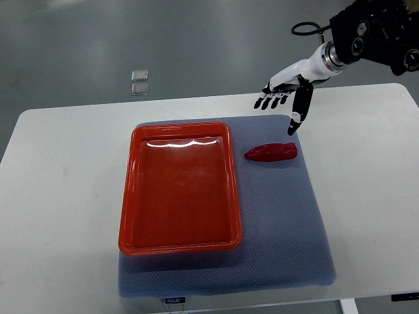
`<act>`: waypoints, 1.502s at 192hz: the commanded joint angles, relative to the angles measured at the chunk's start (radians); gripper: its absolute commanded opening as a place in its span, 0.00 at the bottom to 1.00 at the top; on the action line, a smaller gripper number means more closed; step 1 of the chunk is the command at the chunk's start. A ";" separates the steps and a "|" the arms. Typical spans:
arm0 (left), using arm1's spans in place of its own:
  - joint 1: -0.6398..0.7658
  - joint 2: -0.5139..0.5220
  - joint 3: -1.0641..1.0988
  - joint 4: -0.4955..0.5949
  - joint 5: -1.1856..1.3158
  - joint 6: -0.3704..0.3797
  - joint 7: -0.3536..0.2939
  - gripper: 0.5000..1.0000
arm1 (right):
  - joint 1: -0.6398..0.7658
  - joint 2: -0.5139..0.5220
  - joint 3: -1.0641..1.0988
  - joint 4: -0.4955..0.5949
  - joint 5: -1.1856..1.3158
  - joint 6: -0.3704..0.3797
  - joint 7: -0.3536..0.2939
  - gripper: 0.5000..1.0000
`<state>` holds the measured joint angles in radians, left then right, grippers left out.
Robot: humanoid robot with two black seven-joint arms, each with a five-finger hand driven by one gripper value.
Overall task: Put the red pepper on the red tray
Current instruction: 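Move the right hand over the red pepper and lower it, then close the right hand's fingers around the red pepper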
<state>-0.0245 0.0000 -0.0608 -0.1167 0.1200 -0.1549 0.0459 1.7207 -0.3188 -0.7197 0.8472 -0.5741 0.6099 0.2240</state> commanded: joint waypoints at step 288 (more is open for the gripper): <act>0.000 0.000 -0.001 0.000 0.000 0.000 0.000 1.00 | -0.273 0.078 -0.044 0.018 0.100 -0.496 -0.196 0.30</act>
<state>-0.0245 0.0000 -0.0608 -0.1167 0.1199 -0.1549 0.0461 1.4520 -0.2408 -0.7602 0.8641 -0.4725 0.1166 0.0315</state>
